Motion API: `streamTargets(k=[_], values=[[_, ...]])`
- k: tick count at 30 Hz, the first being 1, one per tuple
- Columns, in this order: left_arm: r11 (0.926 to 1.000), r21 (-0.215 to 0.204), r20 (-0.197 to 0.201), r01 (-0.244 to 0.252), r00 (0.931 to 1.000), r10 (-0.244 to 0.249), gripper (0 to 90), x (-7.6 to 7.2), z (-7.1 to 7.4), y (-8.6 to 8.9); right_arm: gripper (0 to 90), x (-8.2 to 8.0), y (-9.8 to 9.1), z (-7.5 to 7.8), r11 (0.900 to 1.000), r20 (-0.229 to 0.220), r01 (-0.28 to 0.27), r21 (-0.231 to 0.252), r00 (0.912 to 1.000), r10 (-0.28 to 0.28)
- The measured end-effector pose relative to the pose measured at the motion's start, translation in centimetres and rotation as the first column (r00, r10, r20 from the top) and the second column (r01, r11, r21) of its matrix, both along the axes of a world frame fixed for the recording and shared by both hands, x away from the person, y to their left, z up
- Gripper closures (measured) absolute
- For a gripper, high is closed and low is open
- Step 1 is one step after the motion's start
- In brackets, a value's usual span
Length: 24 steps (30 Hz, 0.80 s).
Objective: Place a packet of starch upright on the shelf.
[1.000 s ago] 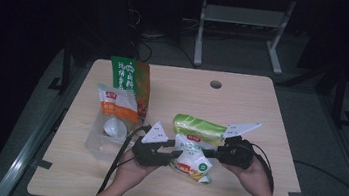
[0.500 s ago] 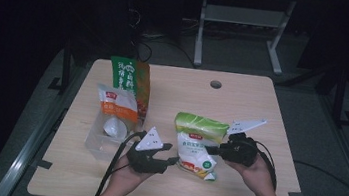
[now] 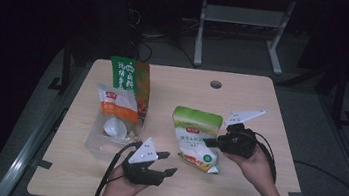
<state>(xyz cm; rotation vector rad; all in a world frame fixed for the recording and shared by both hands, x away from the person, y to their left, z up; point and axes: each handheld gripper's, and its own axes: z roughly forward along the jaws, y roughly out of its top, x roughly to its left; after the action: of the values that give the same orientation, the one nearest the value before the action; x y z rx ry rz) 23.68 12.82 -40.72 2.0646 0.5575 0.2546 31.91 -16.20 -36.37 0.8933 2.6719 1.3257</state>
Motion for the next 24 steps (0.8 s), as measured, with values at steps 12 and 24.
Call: streamTargets(k=[12, 24], values=[[0.9995, 0.000, 0.002, 0.032, 0.9995, -0.032, 40.9, -1.7, -1.1, 0.5, 89.8, 1.2, 3.0, 2.6, 0.9987, 0.007, -0.045, 0.023, 0.9990, 0.045], [0.9976, 0.013, 0.011, 0.068, 0.9976, -0.069, 36.7, -2.7, -1.7, 0.0, 89.8, 2.2, 6.8, 5.0, 0.9921, 0.028, -0.111, 0.059, 0.9936, 0.109]])
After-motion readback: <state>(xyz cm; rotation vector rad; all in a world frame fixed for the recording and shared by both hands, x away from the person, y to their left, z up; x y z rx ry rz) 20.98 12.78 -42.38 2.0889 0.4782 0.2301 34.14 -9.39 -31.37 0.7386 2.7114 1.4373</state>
